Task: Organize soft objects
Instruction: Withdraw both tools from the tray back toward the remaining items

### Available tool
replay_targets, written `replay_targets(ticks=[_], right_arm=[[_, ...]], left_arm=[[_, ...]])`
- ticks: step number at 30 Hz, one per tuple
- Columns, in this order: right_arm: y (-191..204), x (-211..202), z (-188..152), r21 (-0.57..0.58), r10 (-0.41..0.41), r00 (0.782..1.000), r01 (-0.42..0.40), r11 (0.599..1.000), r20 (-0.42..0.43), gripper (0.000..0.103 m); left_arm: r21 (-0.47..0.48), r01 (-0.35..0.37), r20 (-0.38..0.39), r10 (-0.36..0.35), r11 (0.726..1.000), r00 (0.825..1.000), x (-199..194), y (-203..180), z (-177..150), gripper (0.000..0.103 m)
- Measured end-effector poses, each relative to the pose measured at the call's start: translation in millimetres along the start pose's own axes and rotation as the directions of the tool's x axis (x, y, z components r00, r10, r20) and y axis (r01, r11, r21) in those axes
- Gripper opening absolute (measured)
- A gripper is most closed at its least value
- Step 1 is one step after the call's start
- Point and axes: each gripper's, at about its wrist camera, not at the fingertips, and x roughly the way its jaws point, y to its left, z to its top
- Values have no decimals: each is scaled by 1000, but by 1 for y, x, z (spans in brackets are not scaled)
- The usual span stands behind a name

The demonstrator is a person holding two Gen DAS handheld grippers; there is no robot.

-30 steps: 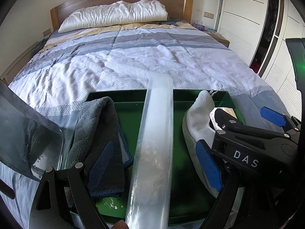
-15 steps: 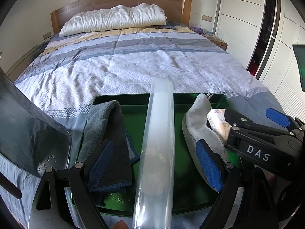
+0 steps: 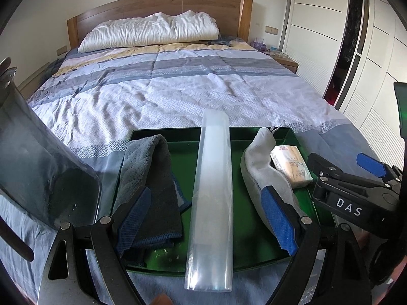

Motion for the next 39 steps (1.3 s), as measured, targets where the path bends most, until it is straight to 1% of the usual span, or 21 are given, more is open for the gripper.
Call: replay_targets(ticks=[11, 15, 19, 28, 29, 30, 34, 35, 36, 39], right_arm=[[-1, -16, -2, 3, -30, 999, 30, 1000, 18, 103], [1, -21, -5, 2, -26, 999, 26, 1000, 20, 103], [3, -36, -12, 0, -11, 1000, 11, 1000, 25, 103], [8, -94, -35, -24, 1, 999, 0, 1000, 44, 103], [10, -112, -41, -26, 7, 999, -6, 1000, 50, 103], [10, -112, -41, -26, 7, 999, -6, 1000, 50, 103], [14, -148, -53, -36, 16, 998, -13, 999, 63, 103], [18, -166, -59, -45, 23, 997, -20, 999, 69, 103], [18, -166, -59, -45, 23, 997, -20, 999, 69, 103], [26, -194, -69, -63, 31, 996, -26, 998, 83, 103]], left_arm=[[-7, 20, 10, -20, 1000, 1000, -10, 6, -6, 85], [-5, 26, 17, -26, 1000, 1000, -18, 9, -10, 85], [-13, 45, 19, -44, 999, 999, -31, 14, -17, 85], [-14, 64, 32, -64, 998, 997, -84, 28, -34, 85], [-13, 67, 38, -66, 998, 997, -93, 30, -36, 85], [-13, 70, 42, -69, 997, 997, -100, 32, -37, 85], [-8, 79, 58, -78, 997, 995, -132, 41, -45, 85], [-7, 80, 61, -79, 997, 995, -139, 43, -46, 85], [-7, 81, 64, -81, 997, 995, -146, 46, -48, 85], [-8, 85, 80, -85, 996, 993, -169, 53, -53, 85]])
